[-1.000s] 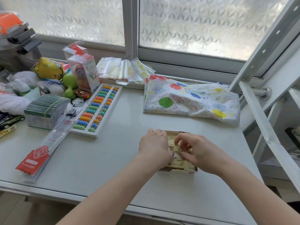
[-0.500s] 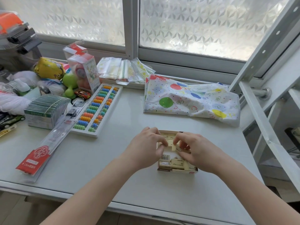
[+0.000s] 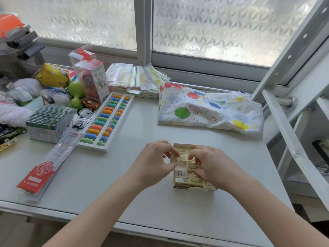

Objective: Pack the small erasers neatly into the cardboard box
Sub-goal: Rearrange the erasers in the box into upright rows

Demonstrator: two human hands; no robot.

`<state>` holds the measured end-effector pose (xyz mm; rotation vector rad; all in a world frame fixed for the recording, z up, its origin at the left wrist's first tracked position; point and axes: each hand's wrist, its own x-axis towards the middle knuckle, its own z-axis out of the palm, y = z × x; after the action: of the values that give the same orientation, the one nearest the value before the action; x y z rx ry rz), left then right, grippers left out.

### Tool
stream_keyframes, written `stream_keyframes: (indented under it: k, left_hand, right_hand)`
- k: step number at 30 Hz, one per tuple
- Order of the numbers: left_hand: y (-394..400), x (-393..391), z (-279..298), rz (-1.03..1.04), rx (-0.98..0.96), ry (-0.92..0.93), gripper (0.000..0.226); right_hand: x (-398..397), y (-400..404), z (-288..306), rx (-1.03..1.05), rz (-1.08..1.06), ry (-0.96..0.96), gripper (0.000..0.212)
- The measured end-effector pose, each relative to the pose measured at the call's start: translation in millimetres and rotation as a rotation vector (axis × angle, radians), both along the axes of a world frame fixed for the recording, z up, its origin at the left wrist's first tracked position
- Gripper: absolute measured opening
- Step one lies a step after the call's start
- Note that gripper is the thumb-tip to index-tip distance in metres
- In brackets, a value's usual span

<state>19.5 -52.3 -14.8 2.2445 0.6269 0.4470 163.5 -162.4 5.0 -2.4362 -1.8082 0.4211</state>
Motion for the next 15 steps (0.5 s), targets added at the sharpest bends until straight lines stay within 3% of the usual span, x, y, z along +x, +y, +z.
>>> stream_keyframes:
  k: [9,15]
  left_hand:
    - [2.3,-9.3,-0.6,0.083,-0.344,-0.091,0.025]
    - [-0.6,-4.4,-0.9,0.126,-0.450,-0.140,0.023]
  right_hand:
    - [3.4,-0.1,-2.4,0.014,-0.040,0.026,0.019]
    - [3.0,-2.1,15.0,0.239,-0.059,0.322,0.033]
